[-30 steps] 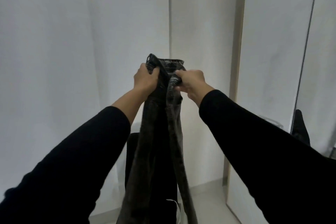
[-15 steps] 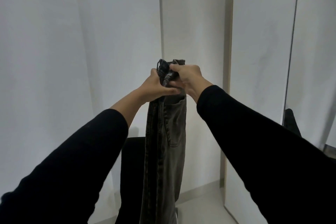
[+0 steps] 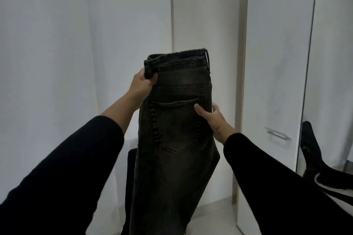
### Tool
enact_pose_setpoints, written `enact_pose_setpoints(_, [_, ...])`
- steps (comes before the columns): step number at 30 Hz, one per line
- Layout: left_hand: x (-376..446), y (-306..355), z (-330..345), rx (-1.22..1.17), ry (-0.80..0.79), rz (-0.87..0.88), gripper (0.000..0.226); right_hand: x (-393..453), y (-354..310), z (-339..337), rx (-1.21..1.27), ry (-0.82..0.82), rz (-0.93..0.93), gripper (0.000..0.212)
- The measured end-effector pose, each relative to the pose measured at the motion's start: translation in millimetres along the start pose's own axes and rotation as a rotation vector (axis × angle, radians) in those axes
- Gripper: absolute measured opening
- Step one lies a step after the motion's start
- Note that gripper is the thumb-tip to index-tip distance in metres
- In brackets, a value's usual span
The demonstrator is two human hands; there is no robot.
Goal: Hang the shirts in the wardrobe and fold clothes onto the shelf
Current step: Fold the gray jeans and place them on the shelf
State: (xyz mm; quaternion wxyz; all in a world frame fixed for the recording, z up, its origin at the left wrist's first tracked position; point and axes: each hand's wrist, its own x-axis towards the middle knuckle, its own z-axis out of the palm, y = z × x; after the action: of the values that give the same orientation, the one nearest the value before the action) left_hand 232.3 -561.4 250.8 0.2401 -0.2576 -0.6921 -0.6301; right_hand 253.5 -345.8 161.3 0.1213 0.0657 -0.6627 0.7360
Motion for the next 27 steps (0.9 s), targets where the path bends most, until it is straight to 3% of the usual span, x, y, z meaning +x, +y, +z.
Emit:
enact_pose_setpoints(2, [1.3, 1.1, -3.2, -0.029, -0.003, -0.001, 0.03, -2.9, -1.6, 2.9, -0.001, -0.058, 0.016, 0.075])
enact_pose_setpoints(5, [-2.4, -2.9, -6.6, 0.009, 0.035, -0.024, 0.034, -4.3, -10.3, 10.5, 0.033, 0.005, 0.022, 0.046])
enact_pose_setpoints(8, [-12.2, -16.5, -14.2, 0.039, 0.078, -0.123, 0.058, -3.6, -17.0, 23.7, 0.125, 0.054, 0.006, 0.04])
enact_pose_setpoints(11, [-37.0, -41.4, -22.6, -0.035, 0.071, -0.317, 0.113, 0.6, -27.0, 41.4, 0.214, 0.097, -0.038, 0.039])
enact_pose_setpoints(14, [-69.7, -74.8, -23.6, -0.028, -0.047, -0.535, 0.128, 7.7, -38.3, 54.3, 0.281, 0.149, -0.073, 0.036])
enact_pose_setpoints(16, [-94.0, -89.4, -17.7, -0.01, -0.174, -0.646, 0.122, 11.5, -46.1, 60.6, 0.304, 0.203, -0.073, 0.033])
enact_pose_setpoints(19, [-113.0, -101.3, -4.1, 0.02, -0.264, -0.728, 0.087, 12.9, -55.4, 64.9, 0.295, 0.276, -0.068, 0.034])
enact_pose_setpoints(22, [-113.5, -100.5, 2.4, 0.028, -0.2, -0.69, 0.049, 16.4, -56.7, 60.5, 0.201, 0.34, -0.037, 0.036])
enact_pose_setpoints(25, [-112.8, -96.2, 6.2, 0.058, -0.156, -0.604, 0.042, 19.8, -59.8, 47.9, 0.046, 0.38, -0.045, 0.043])
enact_pose_setpoints(27, [-109.1, -88.9, 12.6, 0.063, -0.056, -0.526, 0.047, 20.0, -64.8, 36.4, -0.083, 0.362, -0.039, 0.06])
